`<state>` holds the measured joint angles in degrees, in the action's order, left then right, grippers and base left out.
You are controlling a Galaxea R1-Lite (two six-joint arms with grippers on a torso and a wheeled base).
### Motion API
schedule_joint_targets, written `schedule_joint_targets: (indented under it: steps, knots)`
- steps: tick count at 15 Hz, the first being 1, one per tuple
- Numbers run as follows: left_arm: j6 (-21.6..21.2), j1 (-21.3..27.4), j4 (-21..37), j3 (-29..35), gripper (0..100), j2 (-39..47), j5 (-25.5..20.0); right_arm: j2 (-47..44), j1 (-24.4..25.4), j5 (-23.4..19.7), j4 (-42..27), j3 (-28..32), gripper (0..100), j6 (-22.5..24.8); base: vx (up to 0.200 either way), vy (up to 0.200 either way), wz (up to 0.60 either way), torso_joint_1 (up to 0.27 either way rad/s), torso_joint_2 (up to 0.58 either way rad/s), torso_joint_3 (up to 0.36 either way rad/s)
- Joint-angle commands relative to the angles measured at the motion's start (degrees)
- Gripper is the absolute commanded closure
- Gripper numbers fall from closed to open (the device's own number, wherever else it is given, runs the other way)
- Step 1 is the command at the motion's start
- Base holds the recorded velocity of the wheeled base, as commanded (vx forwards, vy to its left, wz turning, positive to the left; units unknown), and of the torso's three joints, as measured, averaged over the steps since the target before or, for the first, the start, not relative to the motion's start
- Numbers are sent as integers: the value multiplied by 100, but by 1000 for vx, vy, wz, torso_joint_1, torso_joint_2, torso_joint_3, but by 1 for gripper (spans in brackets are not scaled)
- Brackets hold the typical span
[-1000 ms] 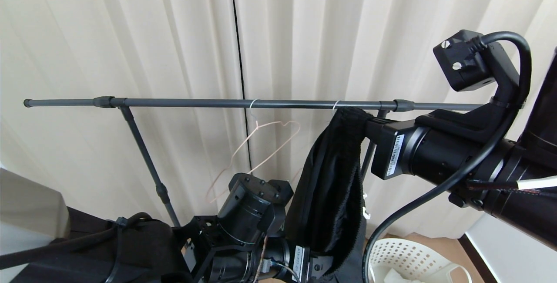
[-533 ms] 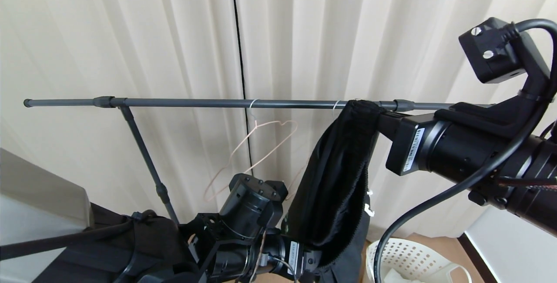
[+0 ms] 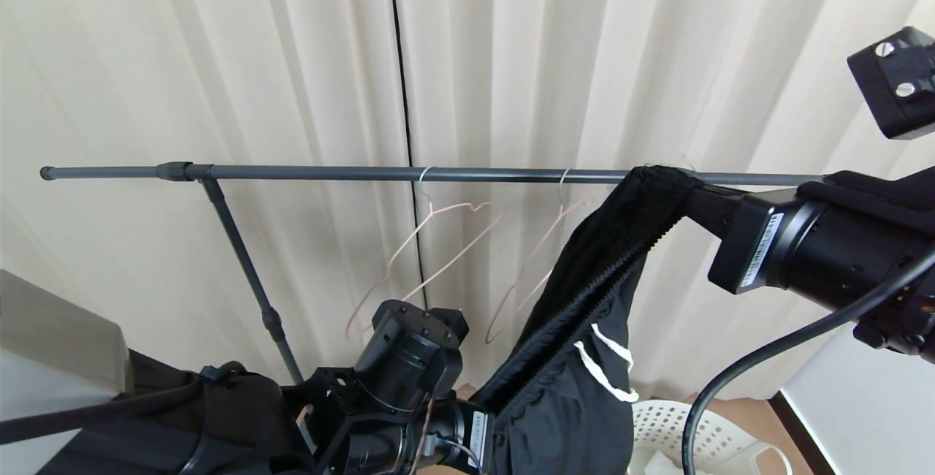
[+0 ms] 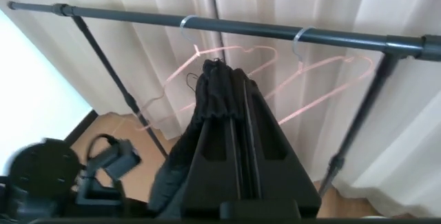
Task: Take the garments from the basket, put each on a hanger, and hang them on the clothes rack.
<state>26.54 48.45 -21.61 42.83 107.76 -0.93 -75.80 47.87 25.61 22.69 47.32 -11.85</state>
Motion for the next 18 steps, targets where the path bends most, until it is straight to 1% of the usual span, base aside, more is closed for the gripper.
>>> schedule_joint_targets:
  steps: [1, 2, 3, 4, 5, 6, 7, 8, 9, 10, 11, 13, 14, 15, 16, 18]
  knots:
    - [-123, -160, 96, 138, 100, -484, 163, 373, -243, 14, -256, -373, 100, 209, 0, 0, 0, 0, 0, 0]
    - [-211, -221, 166, 191, 100, -572, 242, 426, -252, 23, -414, -399, 100, 209, 0, 0, 0, 0, 0, 0]
    - [-386, -388, 430, 420, 100, -722, 427, 505, -270, 93, -985, -373, 100, 218, 0, 0, 0, 0, 0, 0]
    - [-492, -494, 755, 692, 100, -810, 567, 531, -270, 111, -1724, -276, 100, 236, 0, 0, 0, 0, 0, 0]
    - [-545, -538, 949, 850, 100, -836, 646, 514, -270, 111, -2137, -153, 100, 236, 0, 0, 0, 0, 0, 0]
    - [-580, -608, 1485, 1298, 100, -898, 849, 399, -270, 93, -3104, 251, 100, 157, 0, 0, 0, 0, 0, 0]
    - [-588, -626, 1801, 1589, 100, -977, 963, 241, -270, 84, -3508, 497, 100, 42, 0, 0, 0, 0, 0, 0]
    - [-650, -626, 2056, 1782, 100, -1047, 1033, 13, -270, 93, -3780, 761, 100, -256, 0, 0, 0, 0, 0, 0]
    - [-729, -626, 2188, 1887, 100, -1100, 1103, -172, -278, 102, -4035, 981, 100, -511, 0, 0, 0, 0, 0, 0]
    - [-835, -635, 2346, 2010, 100, -1170, 1235, -471, -287, 93, -4580, 1499, 100, -960, 0, 0, 0, 0, 0, 0]
    - [-905, -635, 2381, 2081, 100, -1196, 1349, -682, -287, 58, -4949, 1930, 100, -1311, 0, 0, 0, 0, 0, 0]
    - [-1028, -670, 2381, 2213, 100, -1232, 1525, -980, -340, 40, -5354, 2686, 100, -1768, 0, 0, 0, 0, 0, 0]
    - [-1037, -670, 2381, 2213, 100, -1232, 1534, -989, -349, 40, -5362, 2703, 100, -1777, 0, 0, 0, 0, 0, 0]
    - [-1098, -714, 2390, 2257, 100, -1240, 1587, -980, -577, 49, -5450, 2800, 100, -1768, 0, 0, 0, 0, 0, 0]
    - [-1133, -758, 2381, 2257, 100, -1258, 1587, -963, -665, 49, -5459, 2791, 100, -1768, 0, 0, 0, 0, 0, 0]
    - [-1151, -942, 2381, 2248, 100, -1319, 1587, -857, -1210, -21, -5459, 2686, 100, -1698, 0, 0, 0, 0, 0, 0]
